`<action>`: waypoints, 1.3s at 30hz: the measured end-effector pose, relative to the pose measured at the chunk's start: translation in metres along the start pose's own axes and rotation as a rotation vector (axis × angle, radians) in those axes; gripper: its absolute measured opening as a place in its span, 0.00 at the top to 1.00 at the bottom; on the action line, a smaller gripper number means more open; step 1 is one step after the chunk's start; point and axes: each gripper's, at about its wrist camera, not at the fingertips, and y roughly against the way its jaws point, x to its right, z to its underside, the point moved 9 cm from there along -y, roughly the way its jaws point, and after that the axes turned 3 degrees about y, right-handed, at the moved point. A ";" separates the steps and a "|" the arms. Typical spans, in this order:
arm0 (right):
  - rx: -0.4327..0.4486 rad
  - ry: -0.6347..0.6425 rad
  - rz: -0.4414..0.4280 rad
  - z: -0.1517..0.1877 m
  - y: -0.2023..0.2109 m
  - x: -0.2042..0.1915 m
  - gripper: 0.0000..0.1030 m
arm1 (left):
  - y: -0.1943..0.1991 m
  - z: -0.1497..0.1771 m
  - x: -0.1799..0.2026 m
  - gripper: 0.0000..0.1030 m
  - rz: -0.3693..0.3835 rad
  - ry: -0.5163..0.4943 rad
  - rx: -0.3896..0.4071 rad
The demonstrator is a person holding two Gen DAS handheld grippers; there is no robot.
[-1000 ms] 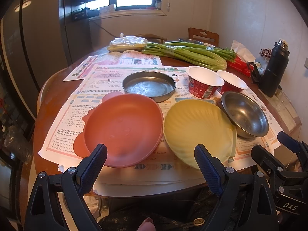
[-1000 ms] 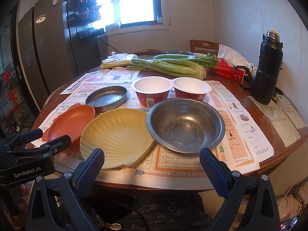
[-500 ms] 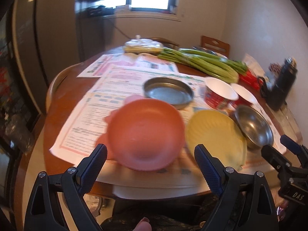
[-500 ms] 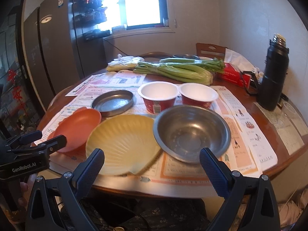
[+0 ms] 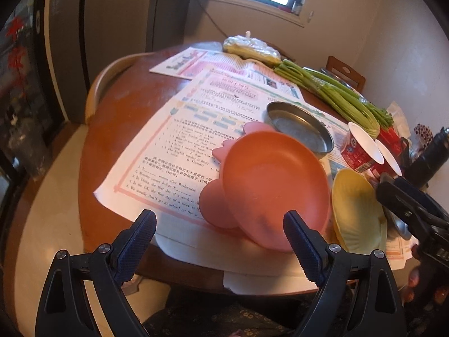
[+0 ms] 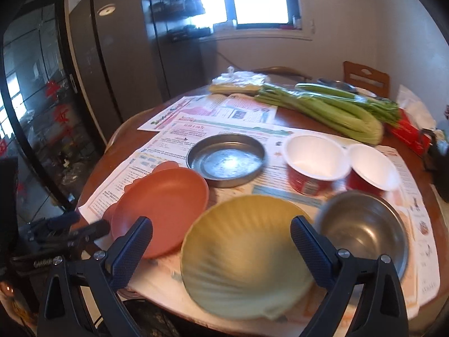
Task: Organize plates and bowls
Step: 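Grasp the rim of the orange plate with the left tool and lift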
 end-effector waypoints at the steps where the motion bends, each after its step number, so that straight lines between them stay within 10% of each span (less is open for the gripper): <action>1: -0.010 0.024 0.008 -0.003 -0.009 -0.003 0.03 | -0.004 0.000 0.000 0.10 -0.001 0.002 -0.008; 10: -0.117 0.128 -0.004 -0.013 -0.071 -0.018 0.09 | -0.035 0.000 -0.001 0.10 -0.016 0.012 -0.073; 20: -0.200 0.178 -0.046 -0.002 -0.107 -0.029 0.40 | -0.043 -0.003 0.002 0.13 -0.035 0.013 -0.076; 27: -0.215 0.215 -0.083 0.003 -0.114 -0.039 0.53 | -0.041 -0.002 0.010 0.50 0.006 0.004 -0.071; 39: -0.185 0.240 -0.096 0.000 -0.099 -0.061 0.54 | -0.030 -0.021 -0.015 0.50 -0.007 0.057 -0.022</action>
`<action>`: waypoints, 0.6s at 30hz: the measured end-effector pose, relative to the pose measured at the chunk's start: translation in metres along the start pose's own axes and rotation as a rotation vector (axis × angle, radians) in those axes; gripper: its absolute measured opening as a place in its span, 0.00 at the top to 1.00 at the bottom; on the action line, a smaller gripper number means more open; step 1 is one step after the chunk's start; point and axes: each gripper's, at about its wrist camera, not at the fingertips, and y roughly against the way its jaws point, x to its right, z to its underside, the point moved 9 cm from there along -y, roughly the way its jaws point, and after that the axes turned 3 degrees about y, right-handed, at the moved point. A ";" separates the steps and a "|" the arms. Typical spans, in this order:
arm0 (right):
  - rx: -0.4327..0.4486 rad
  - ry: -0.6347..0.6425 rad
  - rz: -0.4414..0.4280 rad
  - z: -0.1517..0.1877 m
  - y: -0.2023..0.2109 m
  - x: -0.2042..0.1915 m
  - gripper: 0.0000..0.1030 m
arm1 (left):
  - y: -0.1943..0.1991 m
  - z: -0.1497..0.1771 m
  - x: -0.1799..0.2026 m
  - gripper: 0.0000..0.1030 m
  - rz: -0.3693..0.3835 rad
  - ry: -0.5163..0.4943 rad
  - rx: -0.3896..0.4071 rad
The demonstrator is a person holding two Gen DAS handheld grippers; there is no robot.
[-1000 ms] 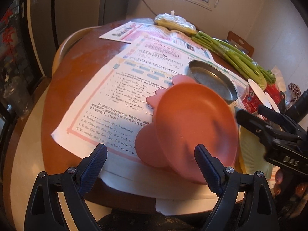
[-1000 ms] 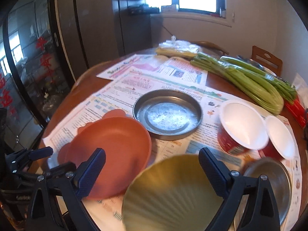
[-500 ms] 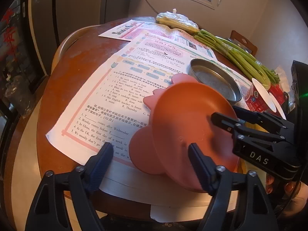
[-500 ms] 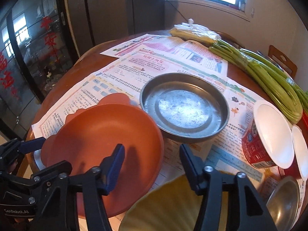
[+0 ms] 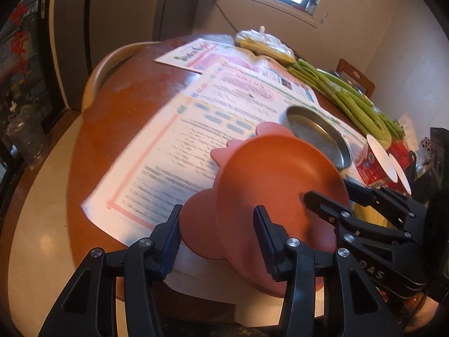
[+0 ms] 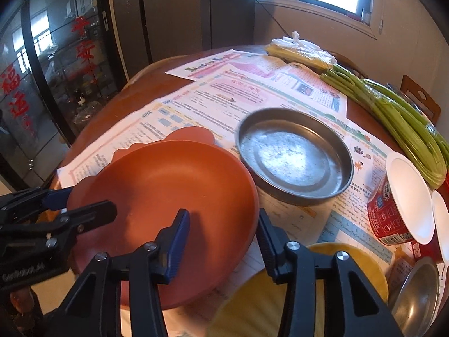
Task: Organize plates and bowls
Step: 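Lower the orange plate onto the newspaper and open the left tool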
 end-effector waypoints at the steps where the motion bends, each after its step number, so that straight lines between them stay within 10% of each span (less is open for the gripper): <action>1: 0.008 -0.001 -0.006 -0.003 0.002 -0.003 0.54 | 0.001 -0.003 -0.003 0.50 -0.002 0.004 0.004; 18: 0.031 -0.104 -0.060 -0.035 -0.009 -0.024 0.53 | -0.016 -0.057 -0.034 0.50 -0.047 0.009 0.066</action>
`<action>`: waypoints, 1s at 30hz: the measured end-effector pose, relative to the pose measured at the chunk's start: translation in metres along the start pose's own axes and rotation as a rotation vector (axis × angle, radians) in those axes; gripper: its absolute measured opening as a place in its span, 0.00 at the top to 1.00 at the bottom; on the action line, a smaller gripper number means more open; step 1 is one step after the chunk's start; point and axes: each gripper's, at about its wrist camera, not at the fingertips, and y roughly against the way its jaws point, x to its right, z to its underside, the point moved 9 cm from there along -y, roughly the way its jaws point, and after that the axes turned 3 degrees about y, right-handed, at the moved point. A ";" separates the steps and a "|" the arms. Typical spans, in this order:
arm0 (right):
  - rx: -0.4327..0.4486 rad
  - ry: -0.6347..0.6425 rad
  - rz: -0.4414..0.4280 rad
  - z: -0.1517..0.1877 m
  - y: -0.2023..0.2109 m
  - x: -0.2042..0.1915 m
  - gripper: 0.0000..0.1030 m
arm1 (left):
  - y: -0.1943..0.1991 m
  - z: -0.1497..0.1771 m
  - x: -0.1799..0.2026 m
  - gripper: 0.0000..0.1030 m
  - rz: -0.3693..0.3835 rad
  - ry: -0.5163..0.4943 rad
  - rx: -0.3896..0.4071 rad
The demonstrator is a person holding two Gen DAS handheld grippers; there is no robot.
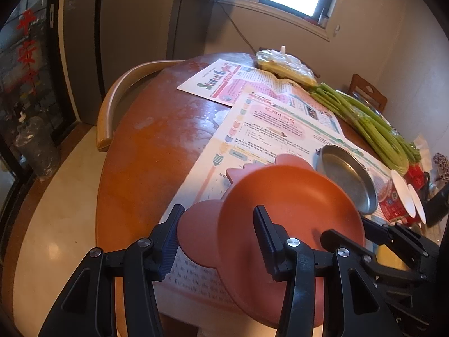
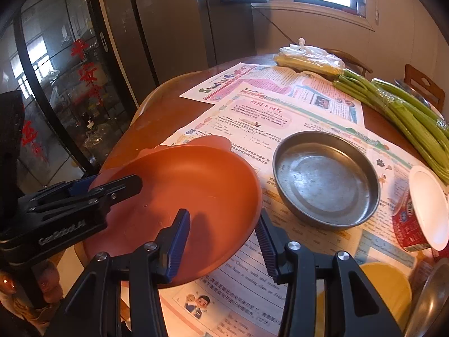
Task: Organize plates and bowls
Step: 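Lower the orange plate onto the newspaper and open the left tool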
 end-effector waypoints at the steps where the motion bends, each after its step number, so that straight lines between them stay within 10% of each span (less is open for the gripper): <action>1: -0.004 -0.003 0.002 0.000 -0.002 0.000 0.53 | -0.003 -0.001 0.000 0.50 -0.002 -0.001 -0.003; 30: 0.012 -0.092 0.009 0.010 0.008 0.016 0.53 | 0.004 -0.007 0.002 0.43 -0.017 -0.041 0.045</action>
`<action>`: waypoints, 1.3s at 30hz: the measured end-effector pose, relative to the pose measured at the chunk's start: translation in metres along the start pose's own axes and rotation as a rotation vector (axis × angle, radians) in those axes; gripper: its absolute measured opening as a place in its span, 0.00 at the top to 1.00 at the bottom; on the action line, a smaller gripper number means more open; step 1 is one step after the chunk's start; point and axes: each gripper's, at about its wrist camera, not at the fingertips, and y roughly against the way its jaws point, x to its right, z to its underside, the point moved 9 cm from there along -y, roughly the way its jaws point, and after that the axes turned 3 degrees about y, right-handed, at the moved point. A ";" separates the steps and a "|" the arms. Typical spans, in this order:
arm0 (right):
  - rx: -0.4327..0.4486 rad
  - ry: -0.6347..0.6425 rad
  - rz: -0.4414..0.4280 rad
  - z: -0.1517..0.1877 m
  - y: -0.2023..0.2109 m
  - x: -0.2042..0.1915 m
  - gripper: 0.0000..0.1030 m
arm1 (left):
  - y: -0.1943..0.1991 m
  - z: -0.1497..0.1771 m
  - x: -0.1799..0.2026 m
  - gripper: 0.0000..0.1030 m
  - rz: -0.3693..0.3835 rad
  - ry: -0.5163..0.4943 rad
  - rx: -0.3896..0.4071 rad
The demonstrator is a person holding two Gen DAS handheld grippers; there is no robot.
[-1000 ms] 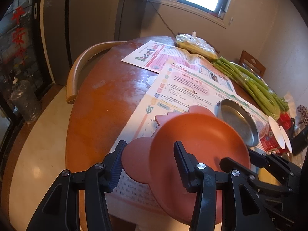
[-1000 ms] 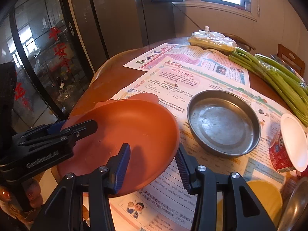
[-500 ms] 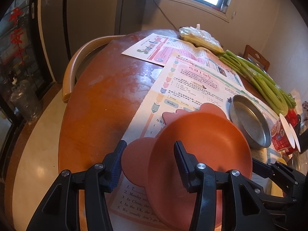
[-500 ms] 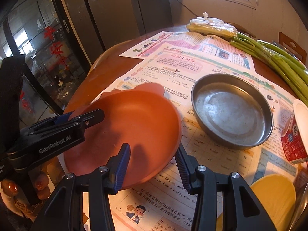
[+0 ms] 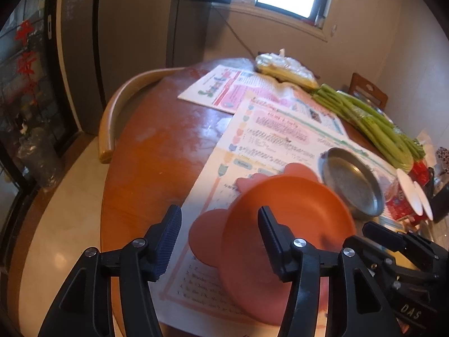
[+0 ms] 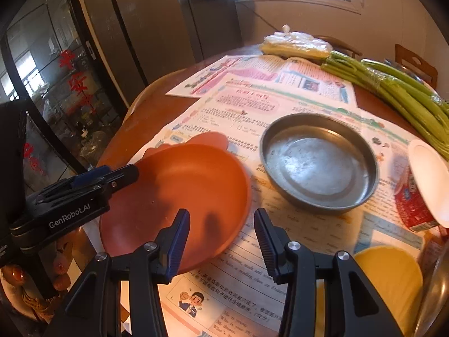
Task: Organize plates and bowls
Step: 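Lower the orange plate onto the newspaper and open the left tool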
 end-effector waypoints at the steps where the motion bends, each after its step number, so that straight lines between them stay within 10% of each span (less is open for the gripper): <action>1: 0.013 -0.004 0.007 -0.001 0.006 0.001 0.53 | 0.005 0.000 0.004 0.42 0.012 -0.004 0.006; 17: 0.155 -0.100 0.099 0.022 0.105 0.044 0.53 | 0.050 0.022 0.097 0.38 0.187 -0.128 0.017; 39: 0.094 -0.291 0.203 0.128 0.140 0.112 0.53 | 0.037 0.082 0.174 0.38 0.246 -0.263 -0.111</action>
